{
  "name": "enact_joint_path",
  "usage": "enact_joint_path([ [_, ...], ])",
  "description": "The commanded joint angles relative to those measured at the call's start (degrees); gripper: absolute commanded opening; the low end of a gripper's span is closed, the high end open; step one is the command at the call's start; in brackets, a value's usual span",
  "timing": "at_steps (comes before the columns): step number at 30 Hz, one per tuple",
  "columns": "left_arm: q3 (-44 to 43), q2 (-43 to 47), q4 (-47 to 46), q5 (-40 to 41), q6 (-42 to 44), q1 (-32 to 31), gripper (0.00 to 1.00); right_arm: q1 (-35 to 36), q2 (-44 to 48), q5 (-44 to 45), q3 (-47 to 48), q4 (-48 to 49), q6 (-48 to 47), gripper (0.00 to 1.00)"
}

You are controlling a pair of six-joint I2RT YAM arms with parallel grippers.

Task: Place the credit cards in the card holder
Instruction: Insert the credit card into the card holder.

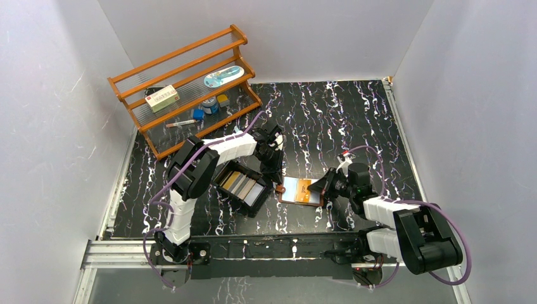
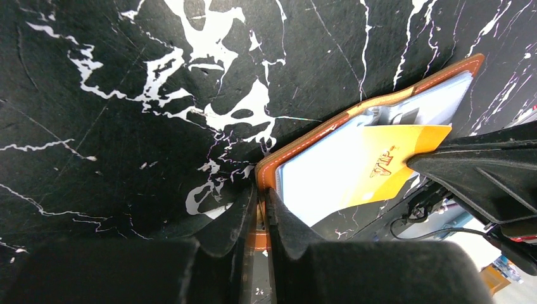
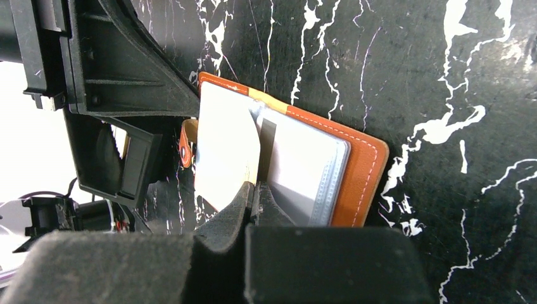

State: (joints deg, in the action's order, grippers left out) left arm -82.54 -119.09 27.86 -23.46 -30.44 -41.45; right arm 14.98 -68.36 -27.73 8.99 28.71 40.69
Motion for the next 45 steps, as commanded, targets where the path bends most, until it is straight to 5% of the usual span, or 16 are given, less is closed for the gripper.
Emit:
enact_joint_path([
  [1, -0.51, -1.92, 1.24, 0.46, 0.82, -0.56, 0.09, 0.09, -2.33, -2.43, 1.73, -1.94, -1.93, 0.0],
  [14, -0.61, -2.25, 1.24, 0.8, 0.7, -0.56, 0.09, 0.07, 4.06, 3.89, -0.37, -6.19, 0.77, 0.0],
  [25, -0.61, -0.69, -0.93, -2.74, -1.87, -0.6, 0.09, 0.13, -4.95, 2.05, 1.21, 2.27, 2.49, 0.01],
  [38, 0.27, 0.16, -5.1, -2.19, -6.94, 0.94, 0.05, 0.06, -11.15, 6.22, 8.84, 0.97, 1.47, 0.01],
  [45, 0.55, 1.87, -5.8, -2.78, -6.13, 2.47, 0.09, 0.13, -11.46, 7.0, 16.6, -11.6, -1.11, 0.25],
])
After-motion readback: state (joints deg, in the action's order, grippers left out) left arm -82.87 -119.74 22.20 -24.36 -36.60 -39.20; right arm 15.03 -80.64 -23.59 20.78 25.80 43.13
